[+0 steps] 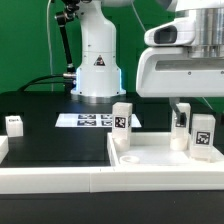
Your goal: Assemble square table
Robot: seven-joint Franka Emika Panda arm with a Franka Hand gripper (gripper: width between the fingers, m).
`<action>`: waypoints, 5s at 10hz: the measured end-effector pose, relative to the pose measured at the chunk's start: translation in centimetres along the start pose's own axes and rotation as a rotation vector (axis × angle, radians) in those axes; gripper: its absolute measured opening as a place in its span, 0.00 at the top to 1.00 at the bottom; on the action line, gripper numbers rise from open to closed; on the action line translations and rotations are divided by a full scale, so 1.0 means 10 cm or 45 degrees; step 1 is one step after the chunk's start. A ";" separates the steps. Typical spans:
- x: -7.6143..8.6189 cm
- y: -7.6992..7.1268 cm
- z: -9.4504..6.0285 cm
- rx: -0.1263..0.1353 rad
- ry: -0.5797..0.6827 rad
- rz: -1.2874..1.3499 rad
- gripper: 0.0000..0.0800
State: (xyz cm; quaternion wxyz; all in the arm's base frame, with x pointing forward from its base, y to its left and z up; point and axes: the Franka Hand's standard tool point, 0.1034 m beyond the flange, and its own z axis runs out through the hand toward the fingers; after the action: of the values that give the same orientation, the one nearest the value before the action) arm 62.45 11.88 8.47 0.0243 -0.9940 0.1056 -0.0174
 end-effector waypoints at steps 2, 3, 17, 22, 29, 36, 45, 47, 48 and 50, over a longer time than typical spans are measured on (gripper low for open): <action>0.00 0.00 0.00 0.000 0.000 0.015 0.60; 0.00 0.00 0.00 0.000 0.000 0.046 0.64; -0.01 0.00 0.02 0.107 0.000 1.517 0.64; -0.01 0.00 0.03 0.118 -0.014 1.711 0.64; 0.02 -0.05 0.02 0.086 0.009 1.109 0.19; 0.02 -0.02 0.04 0.021 0.048 0.410 0.19; 0.03 0.00 0.04 -0.008 0.055 -0.104 0.39; 0.03 0.00 0.04 -0.007 0.055 -0.058 0.63; 0.03 0.00 0.04 -0.007 0.055 -0.059 0.63; 0.03 0.00 0.04 -0.002 0.055 0.083 0.64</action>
Offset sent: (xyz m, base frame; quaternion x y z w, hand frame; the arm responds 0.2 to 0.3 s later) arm 0.0000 0.0000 0.0000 0.0000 0.0000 0.0000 1.0000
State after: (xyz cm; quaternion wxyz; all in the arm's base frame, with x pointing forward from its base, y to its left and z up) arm 62.75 11.84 8.12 0.0217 -0.9894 0.1383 -0.0380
